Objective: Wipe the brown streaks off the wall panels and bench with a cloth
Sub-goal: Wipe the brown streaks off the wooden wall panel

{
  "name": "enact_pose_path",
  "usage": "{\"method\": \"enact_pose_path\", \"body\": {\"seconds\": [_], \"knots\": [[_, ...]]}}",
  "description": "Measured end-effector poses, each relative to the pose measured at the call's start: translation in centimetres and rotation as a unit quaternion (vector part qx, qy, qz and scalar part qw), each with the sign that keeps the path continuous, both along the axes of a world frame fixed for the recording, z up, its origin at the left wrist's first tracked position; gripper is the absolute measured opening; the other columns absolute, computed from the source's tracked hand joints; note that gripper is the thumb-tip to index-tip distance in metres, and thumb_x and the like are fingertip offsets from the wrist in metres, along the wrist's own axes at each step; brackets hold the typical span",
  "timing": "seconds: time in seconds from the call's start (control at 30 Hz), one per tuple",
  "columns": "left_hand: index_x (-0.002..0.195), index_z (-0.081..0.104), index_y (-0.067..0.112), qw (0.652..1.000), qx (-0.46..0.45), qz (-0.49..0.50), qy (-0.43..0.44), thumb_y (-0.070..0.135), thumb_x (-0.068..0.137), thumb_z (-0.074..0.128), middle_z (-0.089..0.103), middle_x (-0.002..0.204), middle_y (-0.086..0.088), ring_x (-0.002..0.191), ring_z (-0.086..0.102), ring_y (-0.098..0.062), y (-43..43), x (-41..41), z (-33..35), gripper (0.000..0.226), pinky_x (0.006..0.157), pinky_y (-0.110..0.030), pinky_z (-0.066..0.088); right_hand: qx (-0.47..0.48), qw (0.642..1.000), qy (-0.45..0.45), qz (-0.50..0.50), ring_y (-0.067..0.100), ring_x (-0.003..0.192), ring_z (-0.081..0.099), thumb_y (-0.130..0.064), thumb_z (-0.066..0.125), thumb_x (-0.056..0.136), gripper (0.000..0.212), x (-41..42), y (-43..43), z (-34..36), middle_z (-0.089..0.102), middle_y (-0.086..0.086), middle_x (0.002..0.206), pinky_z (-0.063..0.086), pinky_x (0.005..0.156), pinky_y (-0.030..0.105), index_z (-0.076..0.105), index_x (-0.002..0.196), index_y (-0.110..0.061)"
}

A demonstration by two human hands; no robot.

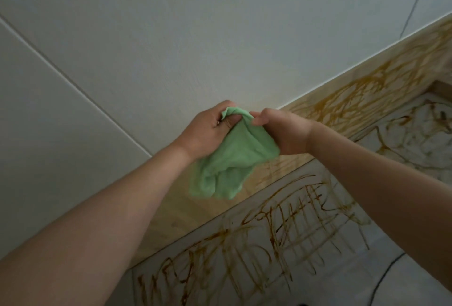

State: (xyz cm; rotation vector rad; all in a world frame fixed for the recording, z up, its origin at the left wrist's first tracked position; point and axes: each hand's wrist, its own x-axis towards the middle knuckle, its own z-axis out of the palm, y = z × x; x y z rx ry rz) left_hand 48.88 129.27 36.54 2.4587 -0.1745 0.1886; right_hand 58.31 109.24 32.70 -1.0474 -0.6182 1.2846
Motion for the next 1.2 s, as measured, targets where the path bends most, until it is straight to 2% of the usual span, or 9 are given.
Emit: {"method": "enact_pose_path", "body": {"seconds": [0.13, 0.27, 0.47, 0.57, 0.63, 0.73, 0.83, 1.0, 1.2], "knots": [[0.124, 0.059, 0.026, 0.993, 0.118, -0.012, -0.018, 0.036, 0.097, 0.059, 0.062, 0.105, 0.007, 0.097, 0.061, -0.015, 0.3, 1.9, -1.8, 0.029, 0.078, -0.027, 0.043, -0.020, 0.998, 0.052, 0.011, 0.031, 0.116, 0.066, -0.050, 0.061, 0.094, 0.057, -0.4, 2.1, -3.7, 0.068, 0.016, 0.129, 0.054, 0.102, 0.045, 0.063, 0.132, -0.007], [0.135, 0.045, 0.018, 0.977, 0.149, 0.086, 0.126, 0.038, 0.096, 0.066, 0.055, 0.093, 0.006, 0.089, 0.061, -0.022, 0.7, 4.7, -3.9, 0.049, 0.077, -0.036, 0.047, -0.030, 0.986, 0.128, -0.106, 0.029, 0.110, 0.069, -0.052, 0.053, 0.099, 0.056, -0.3, 3.4, -7.9, 0.071, 0.014, 0.122, 0.055, 0.099, 0.043, 0.063, 0.131, -0.008], [0.102, 0.065, 0.009, 0.945, 0.324, 0.004, 0.040, 0.026, 0.081, 0.041, 0.065, 0.098, -0.011, 0.097, 0.058, -0.035, 0.9, 11.3, -5.8, 0.036, 0.088, -0.042, 0.048, -0.101, 0.918, 0.220, -0.315, 0.026, 0.103, 0.075, -0.043, 0.052, 0.106, 0.042, 2.3, -0.2, -15.4, 0.076, 0.011, 0.116, 0.059, 0.090, 0.040, 0.063, 0.131, -0.011], [0.089, 0.066, 0.009, 0.862, 0.476, -0.159, -0.065, 0.024, 0.081, 0.042, 0.064, 0.098, -0.016, 0.104, 0.059, -0.040, 0.0, 15.0, -7.9, 0.029, 0.107, -0.048, 0.040, -0.147, 0.869, 0.229, -0.414, 0.032, 0.112, 0.070, -0.040, 0.048, 0.105, 0.043, 3.1, -1.6, -19.8, 0.072, 0.014, 0.121, 0.055, 0.102, 0.048, 0.056, 0.137, -0.012], [0.110, 0.069, 0.006, 0.769, 0.588, -0.217, -0.128, 0.019, 0.090, 0.053, 0.063, 0.127, -0.021, 0.133, 0.050, -0.041, -0.9, 17.0, -8.9, 0.029, 0.125, -0.051, 0.011, -0.167, 0.856, 0.213, -0.440, 0.034, 0.118, 0.064, -0.050, 0.050, 0.096, 0.057, 3.5, -1.5, -21.8, 0.066, 0.014, 0.127, 0.048, 0.110, 0.055, 0.052, 0.142, -0.017], [0.162, 0.020, 0.007, 0.648, 0.739, -0.157, -0.099, 0.036, 0.108, 0.026, 0.010, 0.171, -0.017, 0.159, 0.002, -0.036, -0.9, 19.2, -9.3, 0.062, 0.123, -0.055, -0.016, -0.173, 0.841, 0.204, -0.469, 0.033, 0.129, 0.056, -0.072, 0.049, 0.077, 0.090, 4.4, 0.3, -22.5, 0.057, 0.015, 0.143, 0.039, 0.117, 0.055, 0.045, 0.151, -0.020], [0.162, -0.011, 0.003, 0.559, 0.805, -0.164, -0.113, 0.038, 0.109, 0.005, -0.016, 0.169, -0.022, 0.155, -0.017, -0.043, 0.5, 19.8, -9.5, 0.065, 0.114, -0.061, -0.030, -0.123, 0.836, 0.163, -0.510, 0.027, 0.146, 0.039, -0.087, 0.045, 0.071, 0.110, 5.1, 4.9, -21.8, 0.041, 0.006, 0.159, 0.026, 0.124, 0.053, 0.030, 0.160, -0.025], [0.161, -0.010, 0.001, 0.555, 0.802, -0.175, -0.134, 0.039, 0.107, 0.004, -0.017, 0.168, -0.024, 0.155, -0.016, -0.046, 0.4, 20.1, -10.0, 0.067, 0.115, -0.065, -0.023, -0.089, 0.804, 0.084, -0.583, 0.006, 0.155, -0.004, -0.075, 0.036, 0.094, 0.093, 3.8, 14.3, -20.4, -0.007, -0.010, 0.172, 0.001, 0.127, 0.034, -0.005, 0.165, -0.032], [0.162, -0.005, 0.001, 0.564, 0.791, -0.186, -0.150, 0.039, 0.106, 0.005, -0.012, 0.169, -0.024, 0.155, -0.011, -0.048, 0.9, 20.2, -10.4, 0.068, 0.120, -0.067, -0.008, -0.100, 0.667, 0.124, -0.728, 0.011, 0.156, 0.006, -0.058, 0.044, 0.098, 0.084, 7.4, 17.8, -25.2, 0.007, -0.007, 0.171, 0.004, 0.124, 0.029, 0.002, 0.165, -0.031]]}}
